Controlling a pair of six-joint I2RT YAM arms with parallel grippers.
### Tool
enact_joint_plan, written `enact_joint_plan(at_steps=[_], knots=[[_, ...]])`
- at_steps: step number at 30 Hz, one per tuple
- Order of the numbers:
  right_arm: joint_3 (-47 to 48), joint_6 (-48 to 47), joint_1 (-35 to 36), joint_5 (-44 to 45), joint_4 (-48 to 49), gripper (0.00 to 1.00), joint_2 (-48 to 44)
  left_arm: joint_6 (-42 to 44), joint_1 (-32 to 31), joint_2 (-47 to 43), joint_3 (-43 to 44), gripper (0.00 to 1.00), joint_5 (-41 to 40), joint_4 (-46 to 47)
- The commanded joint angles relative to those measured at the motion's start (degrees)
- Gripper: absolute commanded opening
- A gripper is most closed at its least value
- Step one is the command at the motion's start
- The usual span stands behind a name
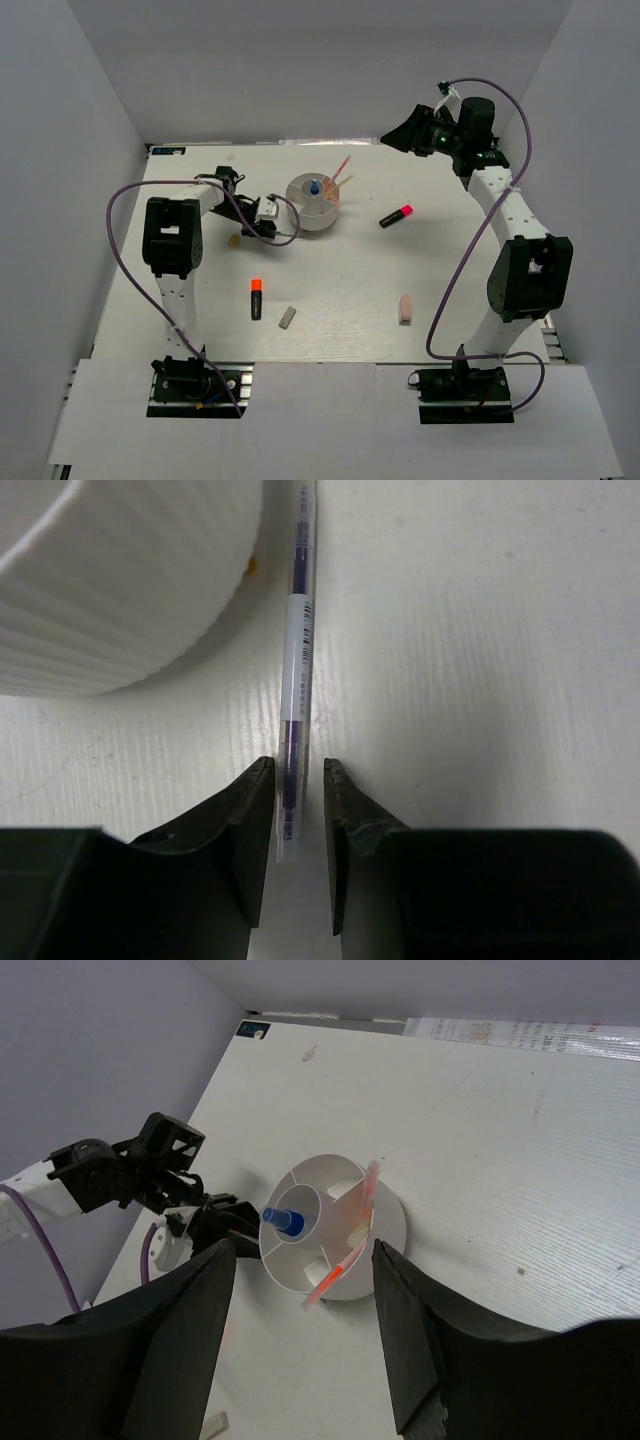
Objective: Sort the stationery into containers
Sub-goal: Pick up the pen from the center of the board.
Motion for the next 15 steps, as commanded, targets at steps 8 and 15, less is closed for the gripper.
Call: enact_joint_plan(at_steps=[8,15], knots=[[-2.17,1.05,-0.15,-0.94,3.47,0.63,-3.5,7.03,-3.85,-5.14,-5.33,0.28,-15.14,-6.38],[-7.09,-0.35,0.02,-0.85,-0.46,0.62,-8.24,-2.79,-6.15,-9.52,-8.67,0.06,-16.13,-4.91]])
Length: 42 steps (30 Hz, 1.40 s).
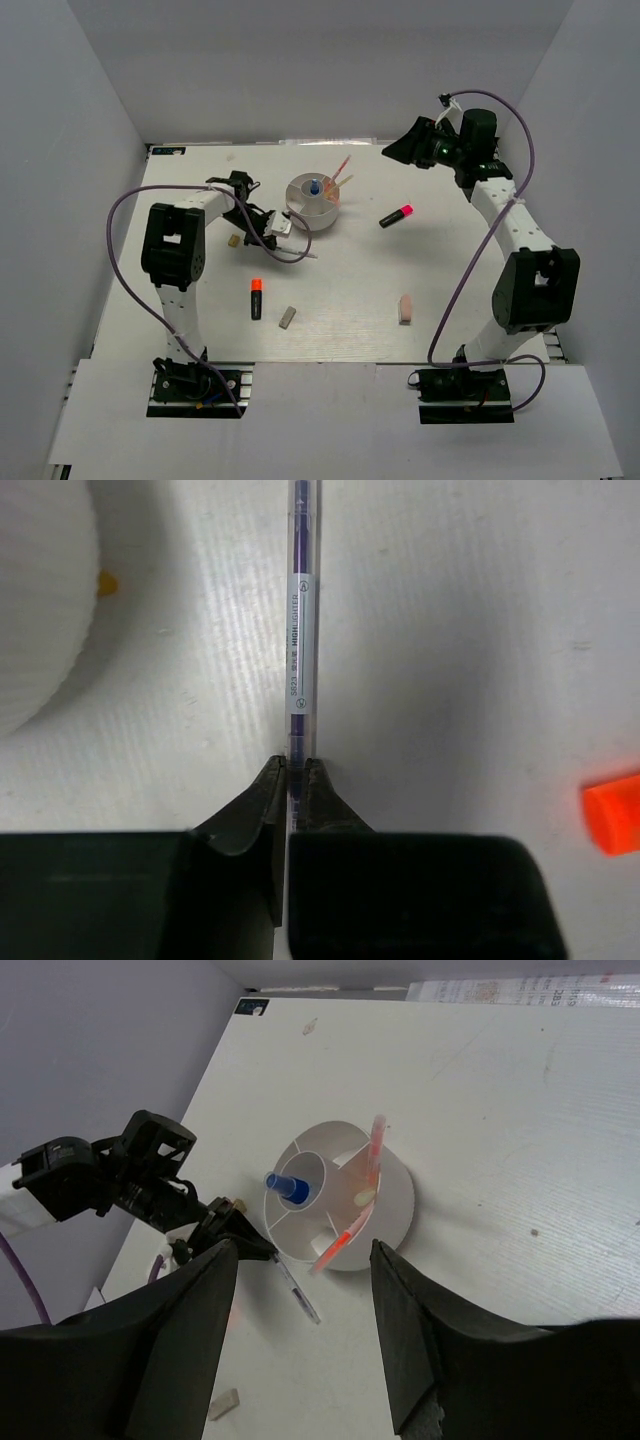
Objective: Sort the stationery into containers
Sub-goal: Pick up the pen from the center of the board, then place the pen in the storage box.
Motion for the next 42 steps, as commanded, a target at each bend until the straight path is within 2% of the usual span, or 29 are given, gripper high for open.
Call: enact_joint_plan(at_steps=[1,6,9,14,15,16,17,18,19,21,26,30,39,42], knots=[[-1.67,-1.09,-0.33,-0.85,-0.98,0.61,-5.99,-8.61,-1.31,-3.46,-4.23,0.02,-2.97,-0.22],[-5.02,-3.29,-0.24,-1.2,-2.82,0.64,-10.48,-19.77,-1.94,-10.12,-6.52,0.0,4.23,3.82],[-6.86,-4.7,-0.5,-1.72,-3.62,0.66,-12.33,-25.41,-2.46,-15.58,-11.96,0.0,8.46,9.35],[-10.46,-5.23,-0.59,-5.76,-4.15,0.69,-14.71,-46.84,-3.61,-27.53,-19.09,0.0,13.91,21.12],[-11.17,-5.14,-0.42,-7.34,-3.97,0.7,-15.67,-55.23,-3.61,-28.76,-19.62,0.0,13.92,21.14],[-11.87,-5.05,-0.33,-8.13,-3.62,0.7,-15.94,-59.66,-3.61,-31.3,-20.76,0.0,14.35,28.28],[-12.49,-4.88,-0.24,-8.75,-3.27,0.71,-16.64,-64.15,-3.61,-32.54,-21.29,0.0,14.44,30.79],[-13.54,-4.62,0.02,-10.5,-2.92,0.73,-16.64,-72.11,-4.13,-33.69,-21.82,0.0,14.36,33.51],[-13.98,-4.18,0.2,-11.39,-1.7,0.74,-16.73,-76.19,-4.13,-35.53,-22.26,0.0,13.23,38.93],[-13.99,-3.21,1.16,-13.23,-0.29,0.74,-16.29,-85.85,-5.36,-36.24,-22.27,0.0,13.04,43.88],[-11.35,-3.38,4.41,-14.82,0.34,0.74,-14.54,-98.87,-7.03,-35.46,-20.15,0.0,13.65,49.26],[-9.24,-1.55,6.88,-15.08,2.51,0.74,-12.25,-103.3,-8.44,-35.28,-19.19,0.0,13.22,53.13],[-8.8,8.29,9.16,-12.89,8.05,0.67,-6.28,-104.89,-11.34,-36.07,-19.62,0.0,12.25,54.45],[-7.92,10.76,9.52,-13.06,10.08,0.57,-4.7,-104.62,-11.87,-36.86,-20.15,0.0,11.99,54.37]])
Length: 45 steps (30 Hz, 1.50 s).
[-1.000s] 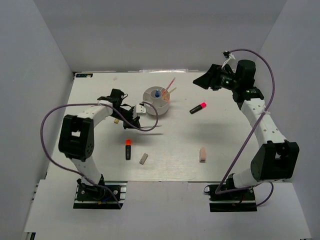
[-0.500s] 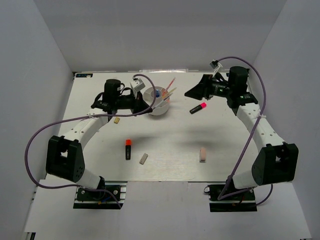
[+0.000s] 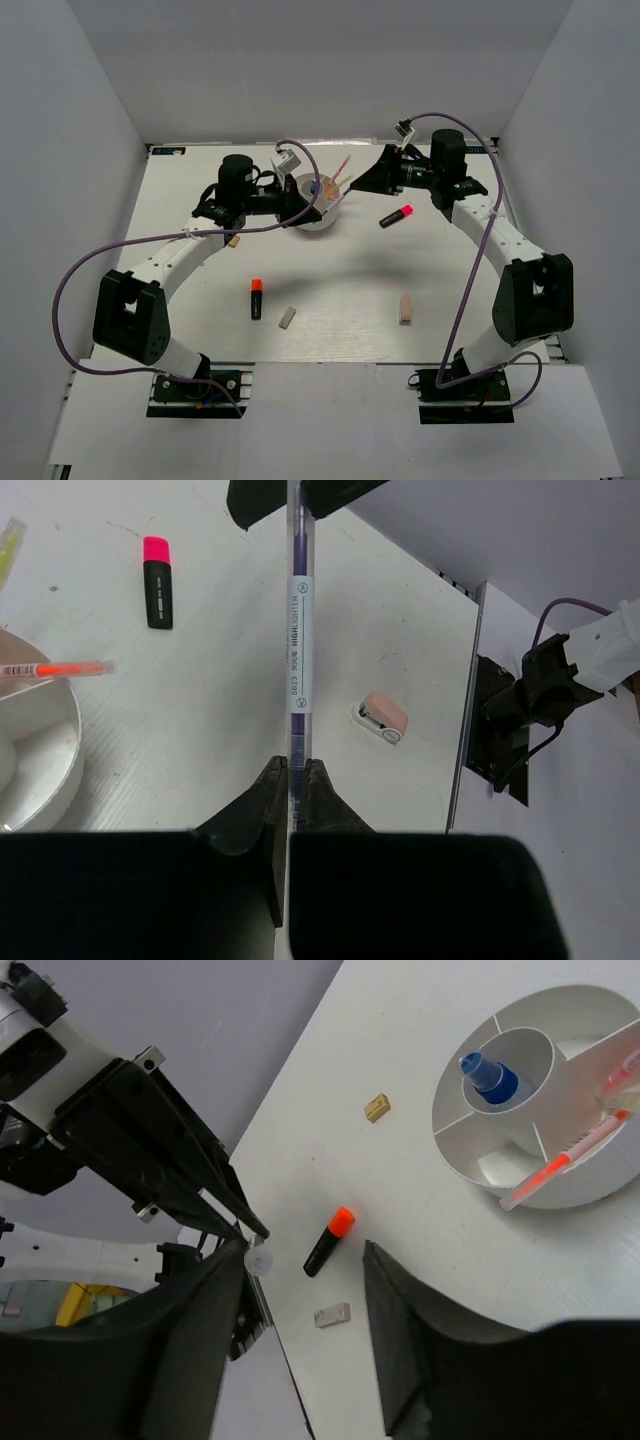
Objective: Sort the stationery into containers
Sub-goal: Place the pen in the storage box.
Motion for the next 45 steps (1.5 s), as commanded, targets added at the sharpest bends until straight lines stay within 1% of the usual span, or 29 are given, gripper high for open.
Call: enact_joint_plan(at_steps=[1,2,3,4,5,7,8,10,11,12,14,15,16,18,19,20,22,23,24,26,27,30,33,36,45], knots=[[3.25,5.23,0.44,-0.08,5.63,0.54,1.17,-0.89,-0.61,-2.55,0.5,0.0,-0.06,1.1],[3.51,5.67,0.62,0.09,5.89,0.44,1.52,-0.89,-1.13,-2.72,0.33,0.0,-0.06,1.1],[3.6,6.11,0.79,0.09,6.42,0.37,1.87,-0.8,-1.14,-2.81,0.33,0.0,-0.49,1.1],[4.04,6.81,0.88,-0.08,6.69,0.23,2.13,-0.8,-1.14,-2.81,0.24,0.0,-0.59,1.1],[4.13,7.0,0.97,-0.17,6.78,0.17,2.22,-0.89,-1.66,-2.9,0.24,0.0,-0.59,1.01],[4.22,8.04,1.06,-0.69,7.74,0.08,2.4,-0.54,-1.67,-2.99,0.24,0.0,-0.67,1.1],[4.13,8.23,1.06,-0.87,7.83,0.0,2.4,-0.54,-1.67,-2.9,0.07,0.0,-0.85,1.01],[4.04,8.66,0.8,-0.87,7.92,0.0,2.14,-0.62,-1.67,-2.9,-0.02,0.01,-1.9,1.1],[3.78,8.84,0.8,-0.87,7.92,0.0,1.96,-0.89,-1.67,-2.99,-0.2,0.15,-2.34,1.1],[3.69,8.76,0.62,-0.61,7.92,0.0,1.87,-1.67,-1.67,-2.9,-0.29,0.26,-3.39,1.1],[3.95,7.53,0.62,0.18,7.57,0.0,1.61,-2.9,-1.67,-3.42,-1.08,0.69,-5.32,2.95],[4.3,6.57,0.27,1.57,6.96,0.0,1.44,-3.95,-1.14,-3.86,-1.51,0.91,-8.2,3.12],[4.57,5.43,0.18,2.37,5.3,0.0,1.43,-4.57,-1.14,-5.0,-2.65,0.98,-9.54,4.52],[6.5,1.04,-0.17,4.21,3.45,0.0,1.87,-3.71,-0.52,-6.15,-3.1,0.98,-13.13,4.45],[7.2,-0.2,-0.34,6.05,2.74,0.0,2.13,-2.31,-0.52,-7.11,-2.14,0.98,-19.51,1.92],[9.21,-2.56,-0.52,6.94,1.08,0.0,3.01,-1.08,-0.52,-7.64,-2.05,0.98,-22.7,-0.02],[11.41,-4.33,-1.22,9.14,-0.25,0.0,3.89,0.43,-0.52,-8.87,-2.4,0.98,-27.89,-0.48],[12.38,-5.21,-1.66,9.76,-0.95,0.0,4.68,1.47,0.0,-9.92,-2.48,0.98,-32.71,-0.74],[14.83,-7.74,-1.58,11.07,-1.57,0.0,4.95,3.75,0.0,-10.19,-2.57,0.98,-34.67,-1.18],[16.78,-11.0,-1.4,13.88,-3.15,0.0,5.56,4.82,0.0,-10.63,-2.31,0.98,-38.27,-2.58],[17.74,-14.07,-1.23,16.42,-3.5,0.0,5.65,6.13,0.0,-10.63,-2.14,0.98,-38.64,-3.63],[19.06,-20.13,-1.05,20.46,-3.6,0.0,6.35,6.93,0.0,-11.24,-2.48,0.98,-39.35,-3.65],[19.42,-23.48,-0.61,22.42,-3.6,0.0,7.67,6.67,0.0,-11.51,-3.01,0.98,-39.7,-3.56],[19.51,-24.81,-0.17,22.07,-2.46,0.0,9.25,6.67,0.0,-11.43,-3.63,0.98,-39.87,-3.29],[23.99,-27.54,1.41,23.03,-1.66,0.0,16.28,6.58,0.0,-10.81,-3.1,0.98,-40.05,-4.08]])
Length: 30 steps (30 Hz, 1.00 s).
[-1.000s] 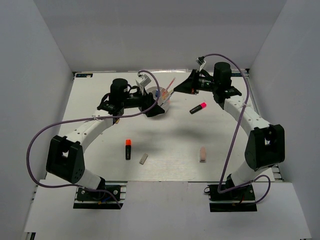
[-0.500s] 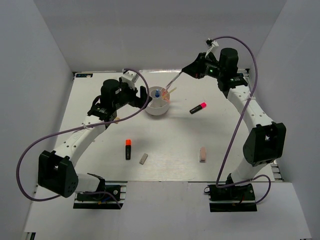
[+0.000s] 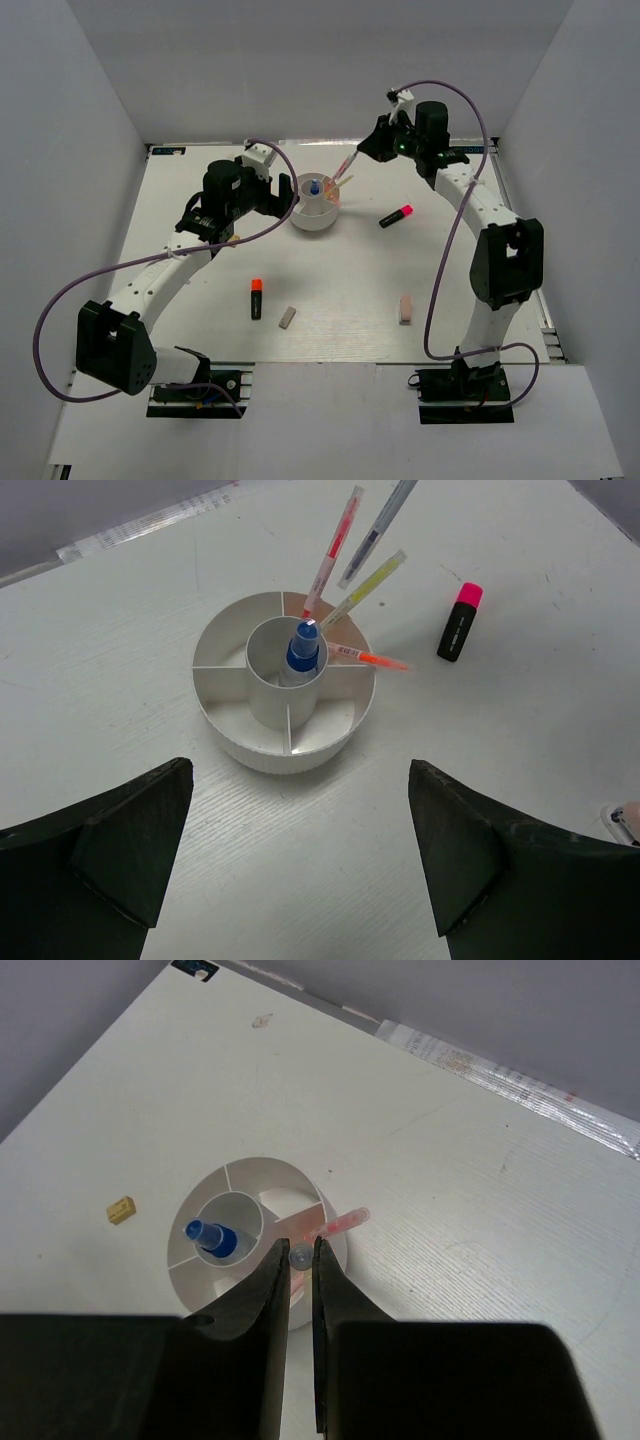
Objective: Sort the stationery into containers
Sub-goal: Place the pen in the storage box.
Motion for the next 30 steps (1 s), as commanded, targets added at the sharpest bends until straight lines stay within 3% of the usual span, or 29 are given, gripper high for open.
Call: enact_joint_plan(at_steps=[1,22,30], knots=[[4.14,-2.58,0.8,0.81,2.38,0.0,1.51,0.37,0.09,-1.43,-0.06,0.98,-0.64,-0.91],[6.17,-9.79,7.04,2.74,4.06,0.0,8.37,1.43,0.09,-1.35,-1.38,0.98,0.24,-1.62],[5.47,-14.53,8.44,7.22,3.79,0.0,9.43,1.52,0.09,-1.43,-1.56,0.98,1.29,-2.32]])
